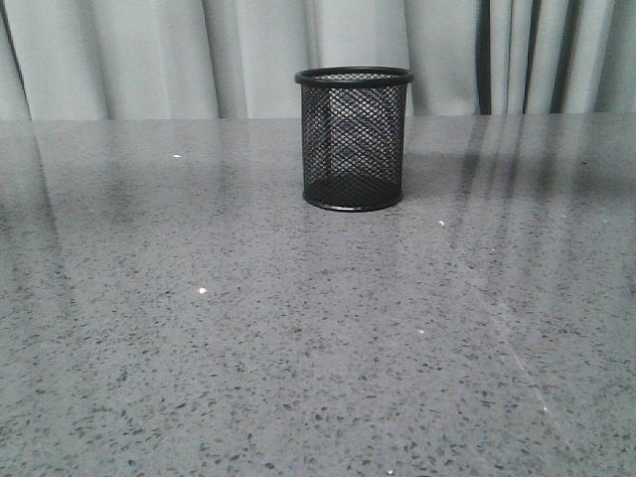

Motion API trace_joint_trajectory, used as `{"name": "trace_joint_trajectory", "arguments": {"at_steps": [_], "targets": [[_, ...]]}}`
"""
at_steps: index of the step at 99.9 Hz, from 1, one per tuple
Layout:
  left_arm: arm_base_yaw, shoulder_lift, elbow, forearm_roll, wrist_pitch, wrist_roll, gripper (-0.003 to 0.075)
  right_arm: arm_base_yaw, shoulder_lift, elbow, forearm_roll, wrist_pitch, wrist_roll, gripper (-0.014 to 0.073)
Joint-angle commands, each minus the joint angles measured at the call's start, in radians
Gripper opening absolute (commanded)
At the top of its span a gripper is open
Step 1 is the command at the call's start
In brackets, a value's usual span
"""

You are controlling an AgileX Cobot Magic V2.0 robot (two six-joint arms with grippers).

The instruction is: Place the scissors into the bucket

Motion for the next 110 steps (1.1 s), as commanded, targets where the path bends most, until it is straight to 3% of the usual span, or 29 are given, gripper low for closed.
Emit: {"name": "trace_joint_trajectory", "arguments": {"at_steps": [1,20,41,110], "targets": [[0.001,-0.035,-0.032,-0.055,-0.045,-0.05,0.041,-0.007,-0.048,-0.088,-0.112,0.032,0.083,-0.0043],[0.001,-0.035,-0.032,-0.069,-0.044,-0.066,0.041,-0.007,-0.048,-0.165,-0.243,0.211,0.171,-0.0043],[0.001,-0.035,-0.032,-0.11,-0.044,-0.066,0.041,-0.007,-0.043,-0.182,-0.258,0.339,0.196,-0.0043],[0.001,-0.035,-0.032,-0.11,-0.046,-0.066,0.041,0.043,0.048,-0.179,-0.29,0.394,0.2,-0.0043]]}}
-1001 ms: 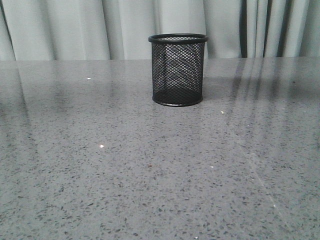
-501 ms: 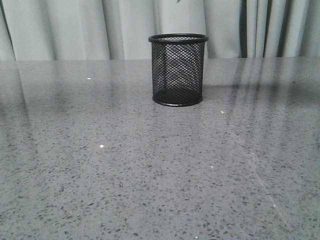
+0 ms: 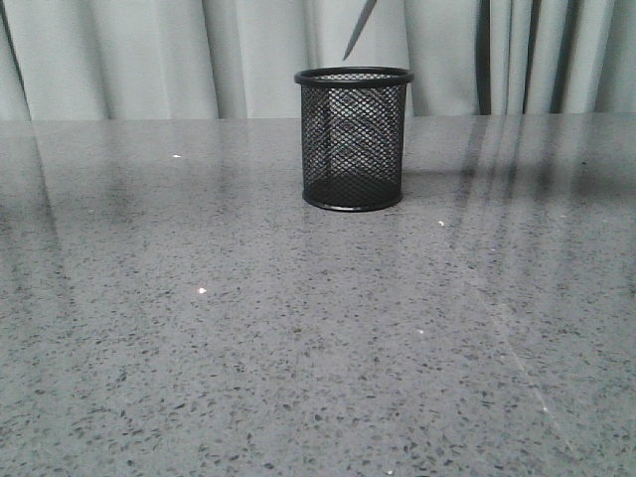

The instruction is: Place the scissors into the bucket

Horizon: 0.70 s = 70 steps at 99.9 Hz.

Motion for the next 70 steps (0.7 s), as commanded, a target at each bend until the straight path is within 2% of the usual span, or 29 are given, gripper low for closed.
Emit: {"name": "trace_joint_trajectory", "arguments": {"at_steps": [1,70], "targets": [[0.001,-0.035,-0.032,-0.058,-0.046,-0.012,0.041,0.012,-0.031,-0.03,0.004,0.025,0.002,-0.0043],[0.001,-0.035,-0.032,-0.058,-0.064,-0.012,0.041,0.053,0.073,-0.017,-0.027,0.025,0.007,-0.0043]]}}
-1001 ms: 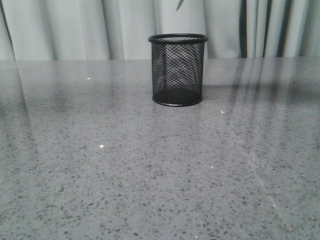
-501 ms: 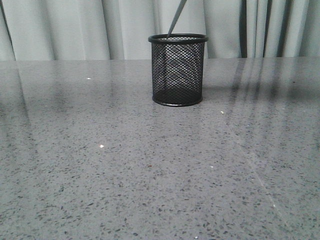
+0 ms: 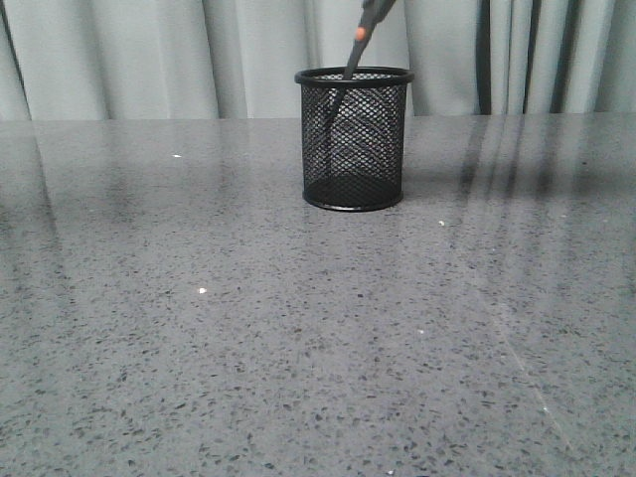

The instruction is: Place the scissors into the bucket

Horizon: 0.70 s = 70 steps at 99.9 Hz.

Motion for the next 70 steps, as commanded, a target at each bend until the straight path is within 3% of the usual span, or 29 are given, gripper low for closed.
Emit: {"name": "trace_joint_trajectory", "arguments": {"at_steps": [1,70], "targets": [[0.001,-0.035,-0.032,-0.056,-0.057,-0.01,0.041,0.001,-0.032,-0.018,0.008,0.026,0.001,-0.0043],[0.001,-0.035,-0.032,-0.056,-0.068,-0.01,0.041,0.003,0.0,-0.004,0.001,0.026,0.001,-0.0043]]}}
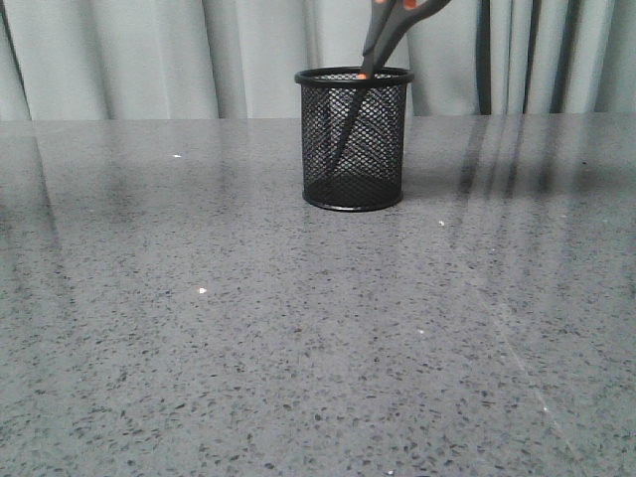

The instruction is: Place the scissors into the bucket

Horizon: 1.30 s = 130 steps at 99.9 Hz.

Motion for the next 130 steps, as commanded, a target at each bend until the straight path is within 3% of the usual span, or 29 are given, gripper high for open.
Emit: {"name": "trace_joint_trajectory", "arguments": {"at_steps": [1,19,38,60,82,130], "targets": [[0.001,-0.035,-0.032,-0.056,-0.05,-0.01,0.041,0.001,-0.047,-0.026,0.008,0.028,-0.002,-0.0043],[0.001,-0.035,-0.032,-0.056,-0.05,-0.01,0.041,0.001,-0.047,-0.026,0.008,0.028,-0.002,-0.0032],[0.001,-0.035,-0.032,-0.056,-0.05,-0.01,0.041,0.001,-0.047,-0.026,0.008,0.028,-0.002,0.0079],[0.001,-0.035,-0.032,-0.056,-0.05,-0.01,0.041,0.001,-0.047,-0.026,0.008,0.028,-0.002,0.009],[0.001,-0.035,-0.032,-0.056,-0.05,-0.01,0.041,0.001,-0.047,-0.026,0.008,0.028,-0.002,0.0241],[0.001,-0.035,-0.032,-0.053,-0.05,-0.01,0.041,-0.023,-0.133,-0.177,-0.04,0.026,0.033,0.0237]]}}
